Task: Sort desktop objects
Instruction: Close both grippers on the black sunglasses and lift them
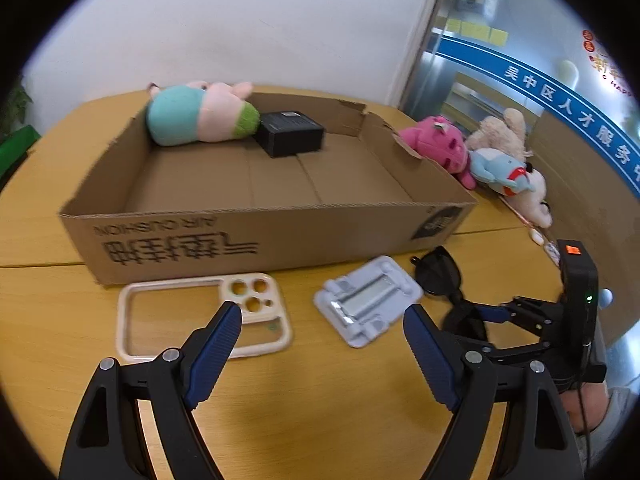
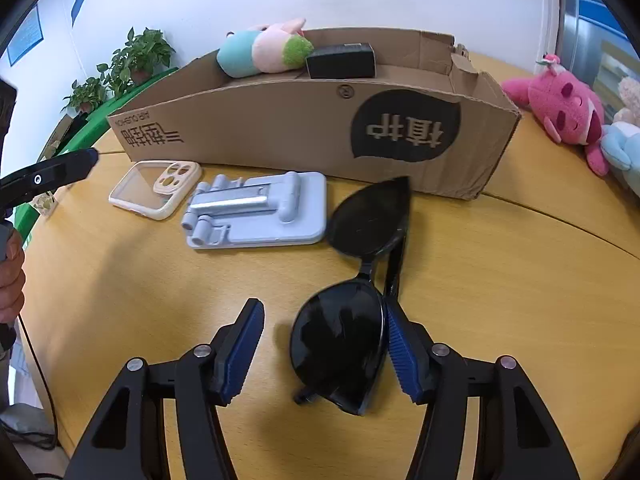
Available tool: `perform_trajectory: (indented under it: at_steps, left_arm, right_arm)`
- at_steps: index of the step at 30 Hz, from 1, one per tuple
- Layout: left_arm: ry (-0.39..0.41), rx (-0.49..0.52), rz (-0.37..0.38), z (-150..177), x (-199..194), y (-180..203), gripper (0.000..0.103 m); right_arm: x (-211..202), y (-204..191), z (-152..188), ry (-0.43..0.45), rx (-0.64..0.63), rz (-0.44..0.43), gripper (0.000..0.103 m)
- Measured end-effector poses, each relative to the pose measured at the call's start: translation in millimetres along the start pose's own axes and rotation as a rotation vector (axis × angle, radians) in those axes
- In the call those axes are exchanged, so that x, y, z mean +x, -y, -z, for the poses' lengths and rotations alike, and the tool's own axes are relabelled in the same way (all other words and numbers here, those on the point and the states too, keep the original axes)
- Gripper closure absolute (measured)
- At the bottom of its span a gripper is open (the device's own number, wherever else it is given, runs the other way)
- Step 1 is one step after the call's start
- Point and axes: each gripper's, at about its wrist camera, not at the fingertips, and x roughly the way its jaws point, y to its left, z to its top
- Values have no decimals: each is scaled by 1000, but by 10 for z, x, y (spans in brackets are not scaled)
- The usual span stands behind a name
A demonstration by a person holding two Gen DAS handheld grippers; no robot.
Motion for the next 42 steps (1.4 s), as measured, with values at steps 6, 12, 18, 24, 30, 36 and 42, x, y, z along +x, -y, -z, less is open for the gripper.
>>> perform_trajectory:
  at_steps: [6,12,18,24,30,36,42]
  left_arm:
    - [-79,-13,190,-49,317,254,20]
    - [-229,-35,347,-30,823,608,21]
    - [-380,-3,456,137,1183,966,38]
    - [-412,-26,431,188,1198,986,70]
    - [-408,-68,423,206,1073,882,75]
    - [-328,-84,427,38,806,778,85]
    - [-211,-55,402,-326,429,696,85]
  right_arm:
    - [-103,36,155,27,76,-11,69]
    - [-184,45,320,47,125,-52,70]
    - [-267,76,437,45,126,-126,70]
    - [-299,-17,485,42,46,-139,70]
    - [-290,-103,481,38,6,-142,71]
    - [-381,-177,376,63,-17,-145,76]
    - [-629,-308,44,147,-76,-141,78]
